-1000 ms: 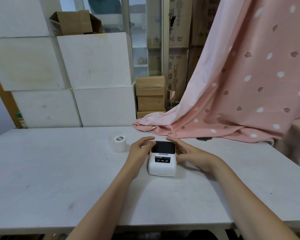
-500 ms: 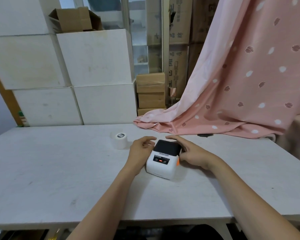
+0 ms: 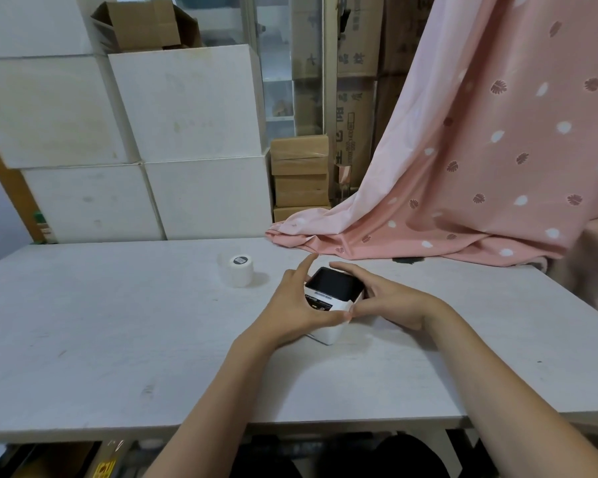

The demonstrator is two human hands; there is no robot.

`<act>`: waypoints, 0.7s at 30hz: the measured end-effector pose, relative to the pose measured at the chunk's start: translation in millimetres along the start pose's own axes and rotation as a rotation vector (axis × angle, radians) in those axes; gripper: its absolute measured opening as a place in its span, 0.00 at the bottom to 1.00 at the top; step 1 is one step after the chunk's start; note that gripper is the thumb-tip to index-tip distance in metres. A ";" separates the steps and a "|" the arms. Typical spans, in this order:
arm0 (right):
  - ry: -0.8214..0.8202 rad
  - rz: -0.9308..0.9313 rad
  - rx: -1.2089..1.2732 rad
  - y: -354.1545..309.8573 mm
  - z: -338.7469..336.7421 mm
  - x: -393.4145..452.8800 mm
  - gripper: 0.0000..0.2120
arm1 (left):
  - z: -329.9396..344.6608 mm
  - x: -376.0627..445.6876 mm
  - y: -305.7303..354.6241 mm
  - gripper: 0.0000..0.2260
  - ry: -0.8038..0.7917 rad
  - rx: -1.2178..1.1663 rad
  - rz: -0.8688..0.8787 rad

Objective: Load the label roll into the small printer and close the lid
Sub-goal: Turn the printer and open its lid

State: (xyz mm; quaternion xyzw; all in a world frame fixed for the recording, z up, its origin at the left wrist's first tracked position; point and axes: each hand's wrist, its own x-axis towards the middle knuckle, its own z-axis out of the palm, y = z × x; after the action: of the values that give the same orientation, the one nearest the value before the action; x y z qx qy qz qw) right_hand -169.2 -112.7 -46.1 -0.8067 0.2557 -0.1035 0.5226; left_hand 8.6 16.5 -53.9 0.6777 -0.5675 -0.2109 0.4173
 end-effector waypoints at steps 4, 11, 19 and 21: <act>0.048 0.019 -0.081 -3.2 0.1 1.7 0.47 | -1.0 4.5 0.2 0.51 0.022 0.015 -0.001; 0.087 0.006 -0.090 -1.4 2.2 5.0 0.48 | -1.1 8.1 -2.3 0.50 0.054 0.025 -0.049; 0.179 -0.026 -0.095 -2.5 8.0 -2.6 0.52 | -1.4 0.9 -1.0 0.39 0.102 -0.036 -0.106; 0.133 -0.013 -0.163 -7.0 6.7 -3.8 0.51 | -1.0 0.2 -1.6 0.35 0.109 -0.055 -0.115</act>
State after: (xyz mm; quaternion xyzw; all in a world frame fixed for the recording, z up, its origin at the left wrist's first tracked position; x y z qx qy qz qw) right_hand -167.4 -103.1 -42.3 -0.8396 0.2921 -0.1388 0.4364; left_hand 10.4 16.7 -54.6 0.7079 -0.4980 -0.2131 0.4533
